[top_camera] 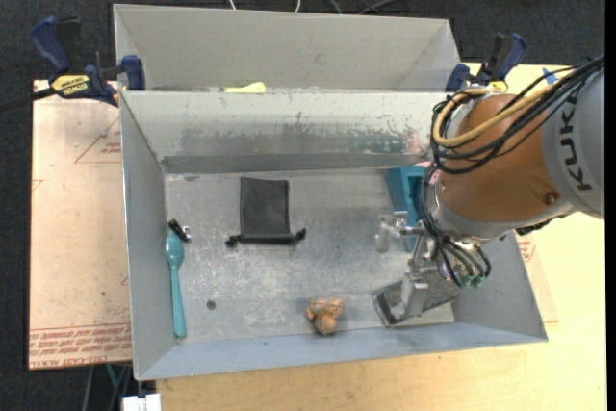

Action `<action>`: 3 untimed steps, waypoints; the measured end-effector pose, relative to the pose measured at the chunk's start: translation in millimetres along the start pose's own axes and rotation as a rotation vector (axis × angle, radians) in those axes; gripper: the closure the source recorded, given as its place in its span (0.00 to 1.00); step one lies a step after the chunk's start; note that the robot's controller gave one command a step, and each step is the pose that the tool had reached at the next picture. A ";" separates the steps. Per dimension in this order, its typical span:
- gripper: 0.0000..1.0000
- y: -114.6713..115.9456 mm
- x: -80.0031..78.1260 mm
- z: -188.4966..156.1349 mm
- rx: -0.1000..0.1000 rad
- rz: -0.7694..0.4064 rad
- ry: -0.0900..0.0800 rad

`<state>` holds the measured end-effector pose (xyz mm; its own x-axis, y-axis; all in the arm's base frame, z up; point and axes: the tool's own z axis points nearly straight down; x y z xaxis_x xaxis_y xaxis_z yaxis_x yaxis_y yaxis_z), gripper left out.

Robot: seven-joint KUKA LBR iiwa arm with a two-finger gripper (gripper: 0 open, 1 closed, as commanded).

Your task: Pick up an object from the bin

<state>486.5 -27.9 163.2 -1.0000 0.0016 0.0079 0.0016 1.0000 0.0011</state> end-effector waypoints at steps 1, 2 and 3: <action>0.00 0.1 -1.9 -3.9 0.001 -0.002 -0.008; 0.00 -59.3 -1.3 72.4 0.001 -0.169 -0.009; 0.00 -70.3 -2.2 60.3 0.000 -0.208 -0.013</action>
Offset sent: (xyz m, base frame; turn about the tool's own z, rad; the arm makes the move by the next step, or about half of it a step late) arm -0.0013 -0.0758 -0.0932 -0.2122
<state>488.2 -98.2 102.8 -0.9789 -0.2045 -0.0053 -0.2045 0.9789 0.0012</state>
